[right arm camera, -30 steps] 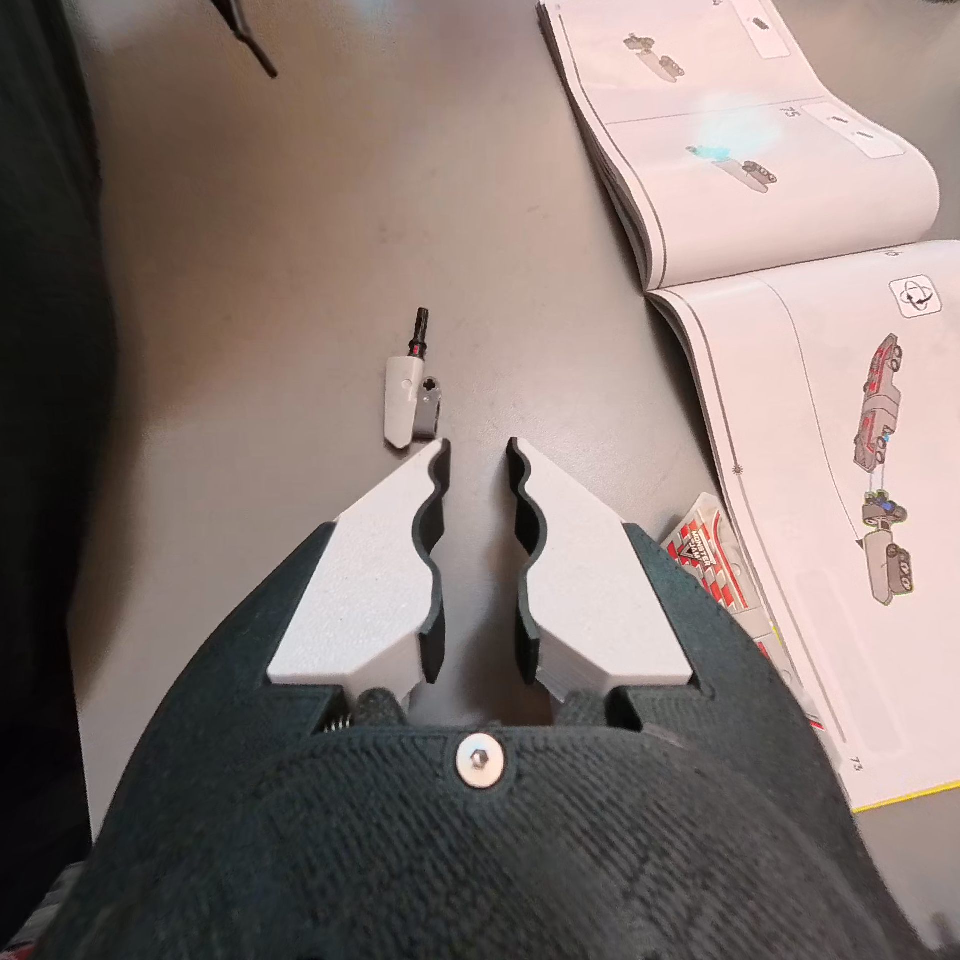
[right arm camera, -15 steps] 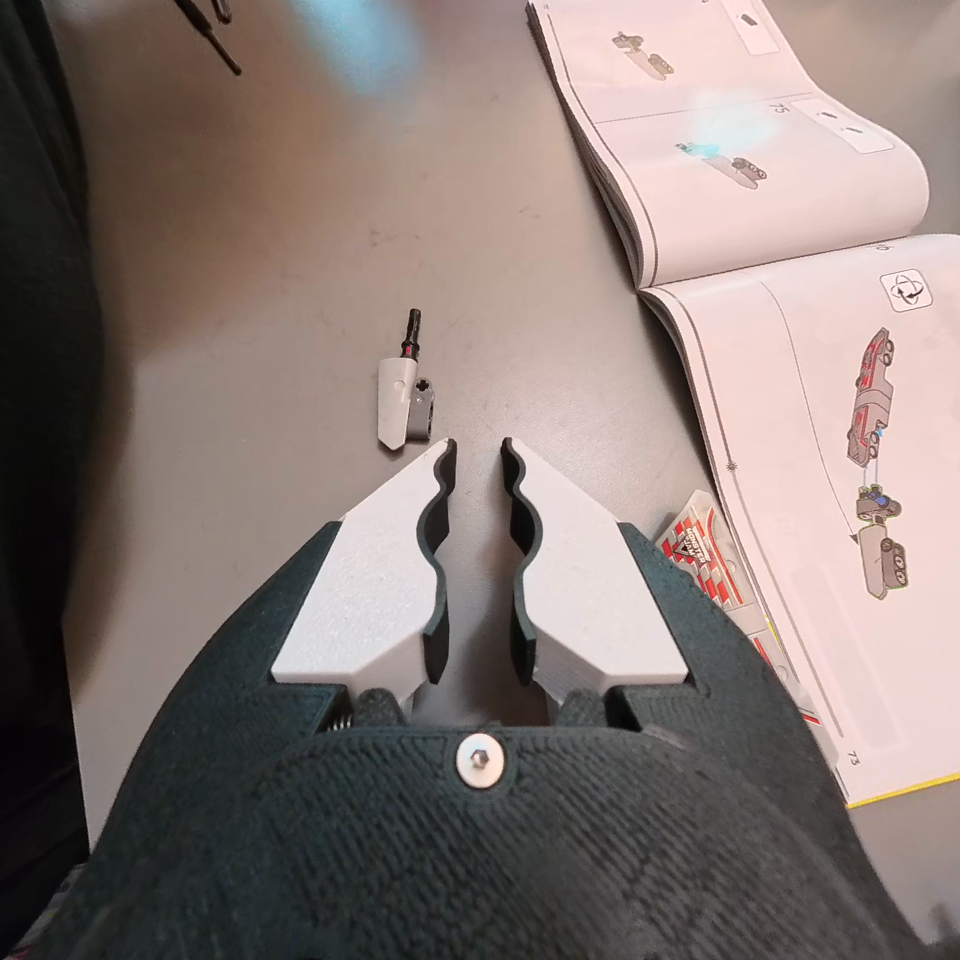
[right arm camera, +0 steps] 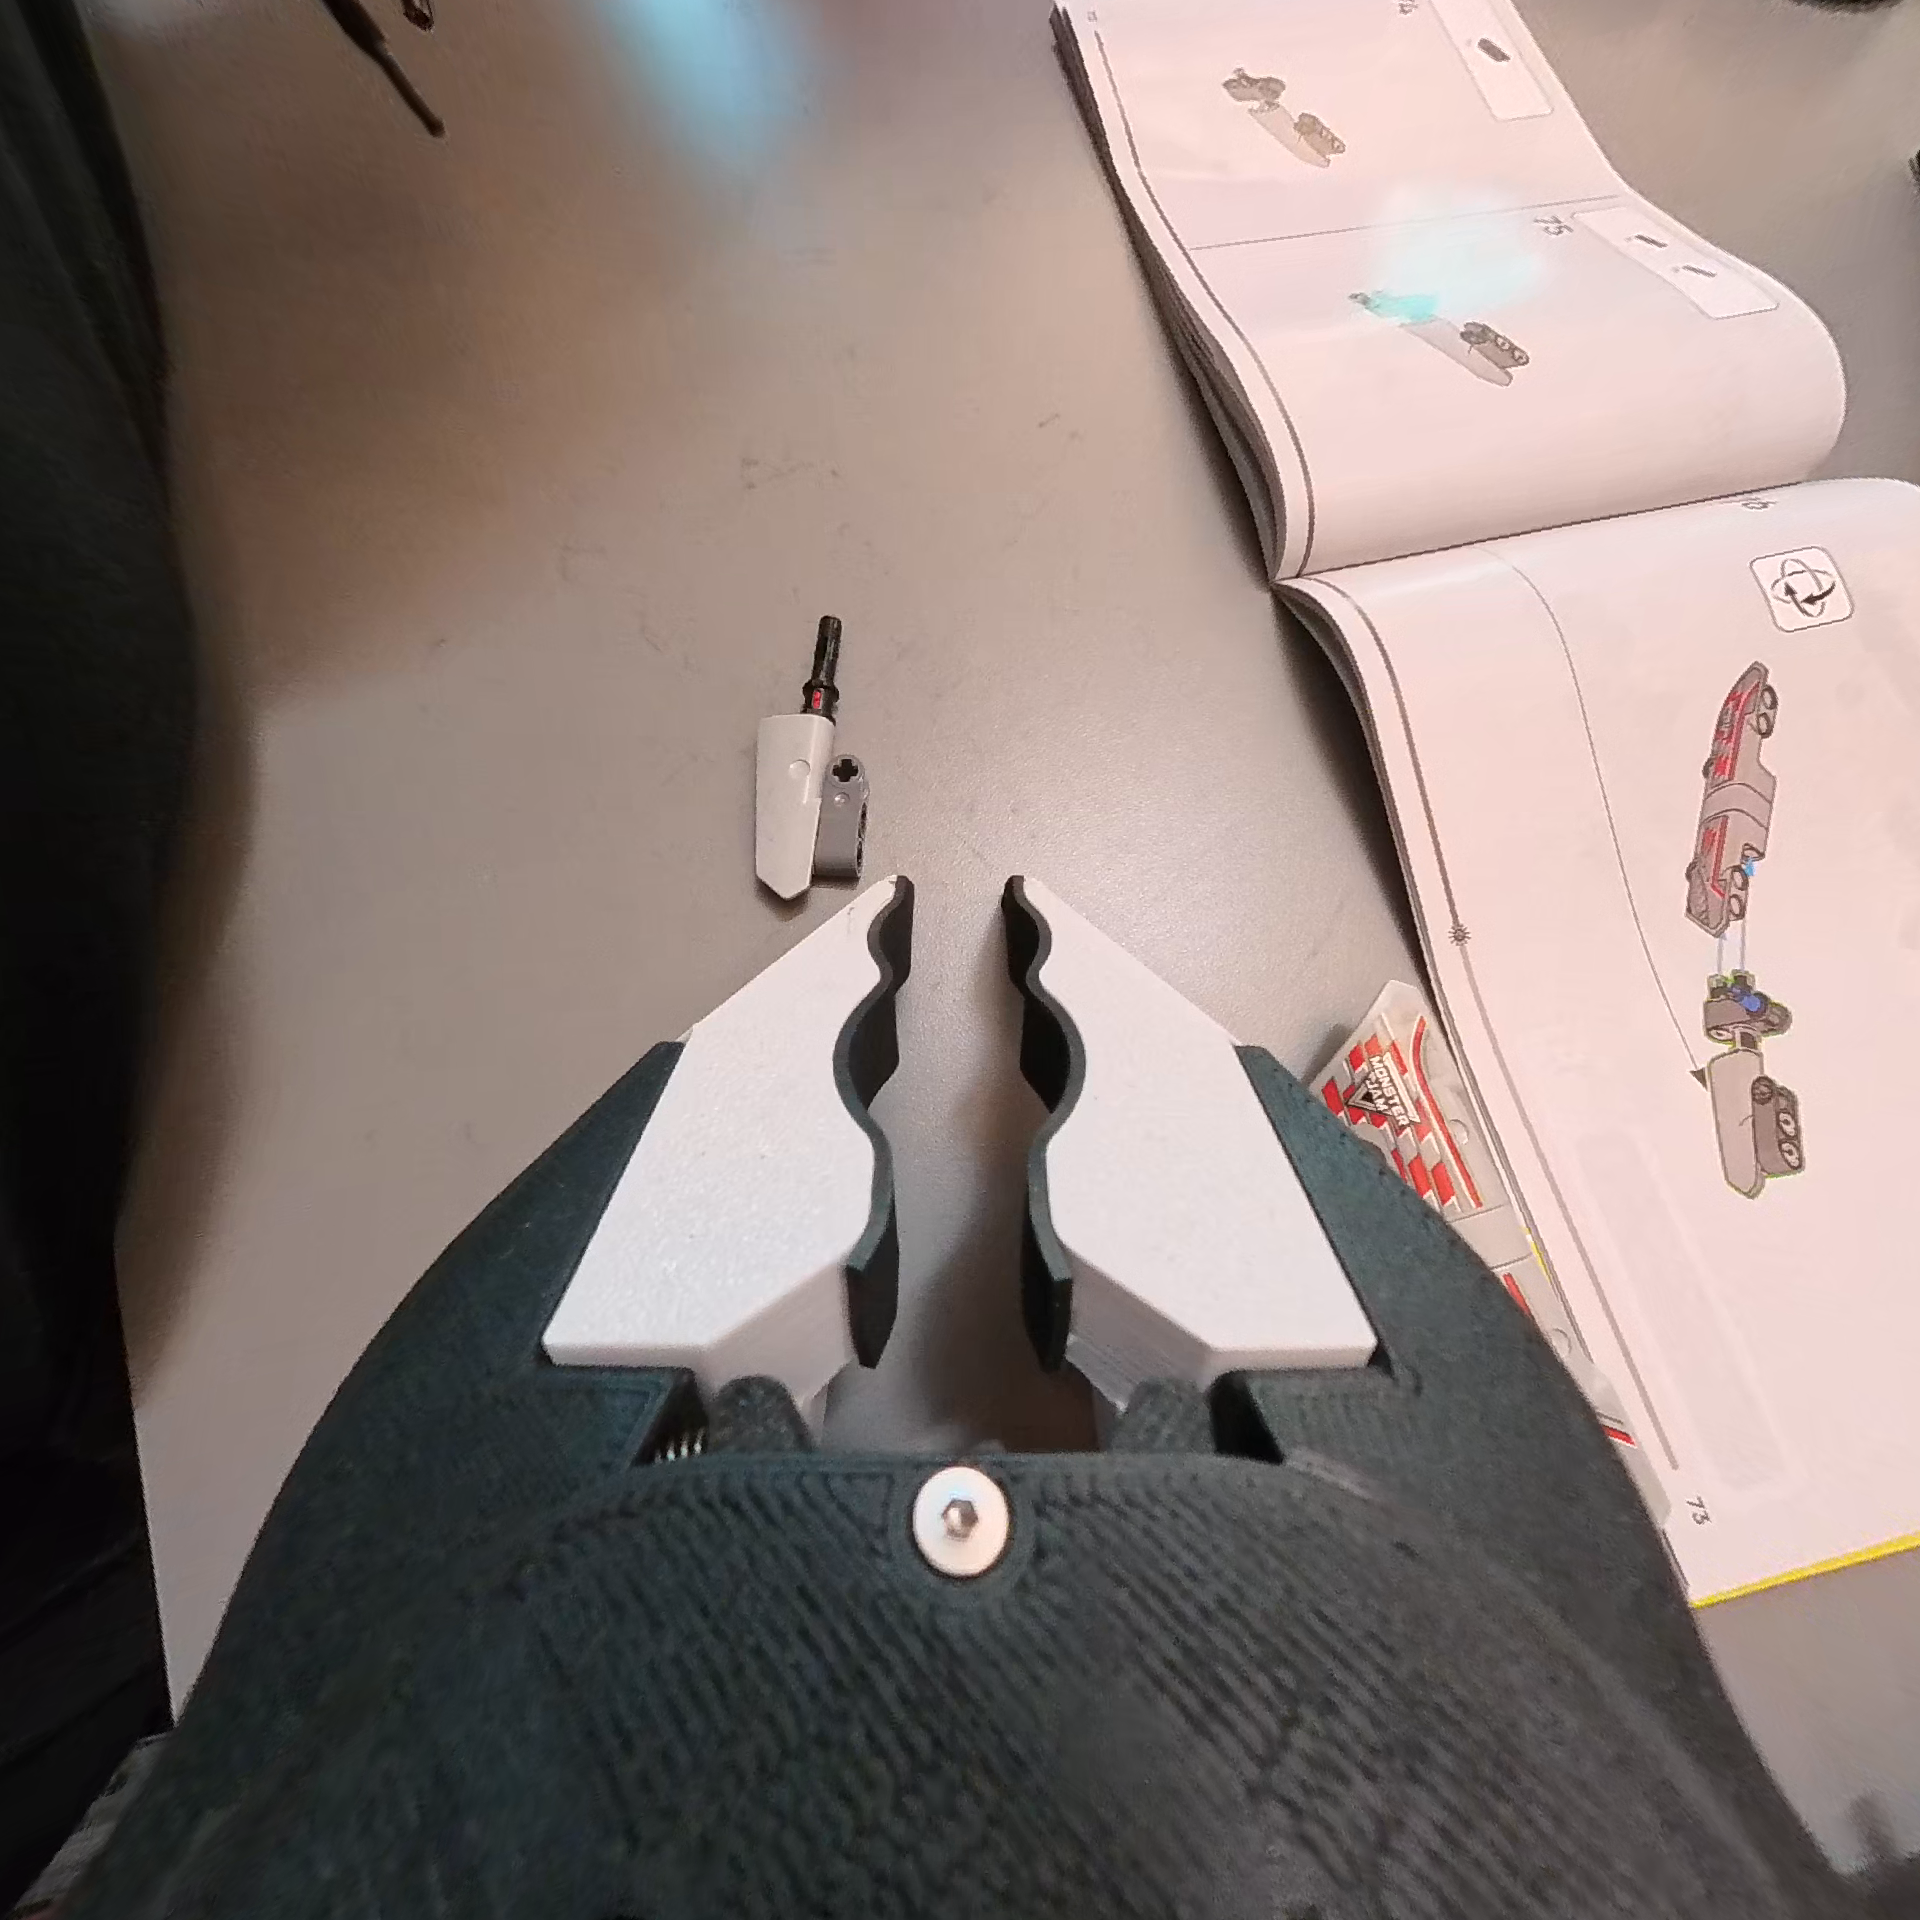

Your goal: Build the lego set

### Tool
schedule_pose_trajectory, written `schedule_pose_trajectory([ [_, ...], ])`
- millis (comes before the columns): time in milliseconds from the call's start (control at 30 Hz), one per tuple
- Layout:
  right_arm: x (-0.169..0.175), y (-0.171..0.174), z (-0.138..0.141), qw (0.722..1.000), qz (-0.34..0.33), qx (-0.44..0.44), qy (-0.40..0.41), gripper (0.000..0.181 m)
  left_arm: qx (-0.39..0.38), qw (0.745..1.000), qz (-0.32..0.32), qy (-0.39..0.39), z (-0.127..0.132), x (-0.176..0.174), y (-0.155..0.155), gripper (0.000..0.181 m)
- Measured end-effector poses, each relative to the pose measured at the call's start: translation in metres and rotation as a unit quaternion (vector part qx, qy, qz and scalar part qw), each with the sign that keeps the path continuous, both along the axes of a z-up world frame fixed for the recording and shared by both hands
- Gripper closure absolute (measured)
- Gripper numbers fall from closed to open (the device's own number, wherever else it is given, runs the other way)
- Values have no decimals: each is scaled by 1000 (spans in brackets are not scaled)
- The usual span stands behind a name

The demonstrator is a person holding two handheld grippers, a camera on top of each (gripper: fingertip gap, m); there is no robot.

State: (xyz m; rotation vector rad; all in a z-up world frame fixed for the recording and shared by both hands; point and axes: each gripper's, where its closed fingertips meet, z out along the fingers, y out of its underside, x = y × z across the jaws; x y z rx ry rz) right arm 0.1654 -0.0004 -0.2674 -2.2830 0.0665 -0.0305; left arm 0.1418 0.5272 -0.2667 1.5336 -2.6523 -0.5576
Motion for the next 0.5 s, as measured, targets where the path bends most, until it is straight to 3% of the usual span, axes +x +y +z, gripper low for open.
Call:
schedule_pose_trajectory([
  [133, 1, 0, 0, 1000, -2, 0, 6, 166, -104, 991, 19, -82, 2, 24, -27, 181],
  [267, 1, 0, 0, 1000, -4, 0, 7, 167, -15, 991, 69, -114, 23, 17, 4, 181],
  [367, 1, 0, 0, 1000, -4, 0, 5, 167, 7, 995, 82, -48, 16, -7, 2, 181],
  [500, 1, 0, 0, 1000, -4, 0, 3, 167, 95, 993, 55, 46, 8, -26, 16, 181],
])
